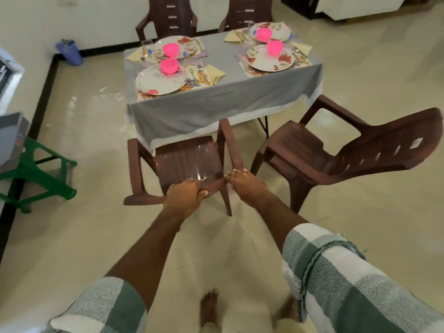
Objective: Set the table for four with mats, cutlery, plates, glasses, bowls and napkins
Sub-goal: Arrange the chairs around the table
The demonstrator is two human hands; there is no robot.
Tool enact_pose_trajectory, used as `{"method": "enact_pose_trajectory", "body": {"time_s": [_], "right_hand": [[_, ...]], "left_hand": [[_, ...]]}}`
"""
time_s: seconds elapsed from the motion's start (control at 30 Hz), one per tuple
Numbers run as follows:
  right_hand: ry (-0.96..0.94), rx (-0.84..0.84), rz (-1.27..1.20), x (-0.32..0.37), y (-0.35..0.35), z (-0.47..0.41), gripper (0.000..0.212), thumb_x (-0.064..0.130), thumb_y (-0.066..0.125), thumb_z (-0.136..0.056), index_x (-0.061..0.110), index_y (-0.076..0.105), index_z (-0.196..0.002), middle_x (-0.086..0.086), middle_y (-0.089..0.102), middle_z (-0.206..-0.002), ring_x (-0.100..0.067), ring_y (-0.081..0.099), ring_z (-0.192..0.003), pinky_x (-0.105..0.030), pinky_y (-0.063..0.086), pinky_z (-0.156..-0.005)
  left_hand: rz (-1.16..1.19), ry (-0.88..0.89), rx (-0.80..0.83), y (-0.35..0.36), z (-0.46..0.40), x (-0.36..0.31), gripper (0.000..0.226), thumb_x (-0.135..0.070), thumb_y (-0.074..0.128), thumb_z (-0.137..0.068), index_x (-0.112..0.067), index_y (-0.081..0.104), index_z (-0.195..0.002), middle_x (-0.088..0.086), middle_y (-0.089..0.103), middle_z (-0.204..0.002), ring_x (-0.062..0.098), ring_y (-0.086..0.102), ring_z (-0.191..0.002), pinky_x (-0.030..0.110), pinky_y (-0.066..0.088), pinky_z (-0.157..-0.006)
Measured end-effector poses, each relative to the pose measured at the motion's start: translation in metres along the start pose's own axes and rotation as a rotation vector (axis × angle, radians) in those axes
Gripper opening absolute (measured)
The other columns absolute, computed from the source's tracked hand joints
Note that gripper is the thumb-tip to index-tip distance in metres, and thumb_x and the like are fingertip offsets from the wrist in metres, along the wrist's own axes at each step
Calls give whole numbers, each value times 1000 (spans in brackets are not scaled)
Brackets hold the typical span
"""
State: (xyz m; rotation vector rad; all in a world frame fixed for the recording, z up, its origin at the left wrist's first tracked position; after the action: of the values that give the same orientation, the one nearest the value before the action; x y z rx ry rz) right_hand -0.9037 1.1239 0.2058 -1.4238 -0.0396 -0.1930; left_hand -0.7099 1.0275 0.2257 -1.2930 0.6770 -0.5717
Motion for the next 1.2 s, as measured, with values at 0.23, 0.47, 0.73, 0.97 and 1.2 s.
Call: {"method": "enact_pose_trajectory", "body": {"time_s": [0.23,0.47,0.73,0.97,1.2], "right_hand": [[145,-150,51,-191,-26,107,34,10,47,-97,16,61,-127,-5,65,-122,-26,61,-114,-38,35,-106],[285,-192,86,-365,-42,214,26,8,52,-91,16,70,-107,-5,72,-104,-26,67,-100,-45,42,-102],[460,-116,79,-521,-57,267,34,4,52,-92,17,67,-120,-6,68,-124,-27,61,-117,-42,34,-111],[501,58,109,-621,-53,287,54,8,37,-104,27,35,-154,3,32,-162,-17,28,-149,-43,16,-121],[302,125,130,-676,-47,261,50,16,38,-107,32,33,-154,8,29,-163,-18,20,-152,-48,17,-120]], "left_hand": [[47,112,-65,3,-63,-186,32,-43,52,-99,-20,63,-117,2,69,-114,30,67,-103,40,51,-84],[119,265,-16,1,-124,-394,29,-41,54,-99,-19,63,-116,2,68,-112,26,66,-104,40,53,-88],[156,431,91,20,-215,-578,36,-52,61,-93,-22,61,-113,0,69,-107,23,68,-99,39,55,-85],[165,464,163,69,-276,-684,44,-48,55,-98,-22,52,-134,7,68,-118,33,67,-106,46,54,-87],[110,339,203,80,-311,-689,37,-45,54,-98,-25,54,-129,5,69,-115,32,67,-104,44,52,-86]]}}
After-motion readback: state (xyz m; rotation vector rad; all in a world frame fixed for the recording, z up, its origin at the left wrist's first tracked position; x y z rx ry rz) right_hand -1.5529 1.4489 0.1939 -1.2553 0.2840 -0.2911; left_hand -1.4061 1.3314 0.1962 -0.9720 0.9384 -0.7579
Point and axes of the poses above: each hand's wrist, its own z-axis away from the middle knuckle, its own y-axis out of the palm, x = y × z, the point moved 2 cm from there along -z, towards the middle knuckle
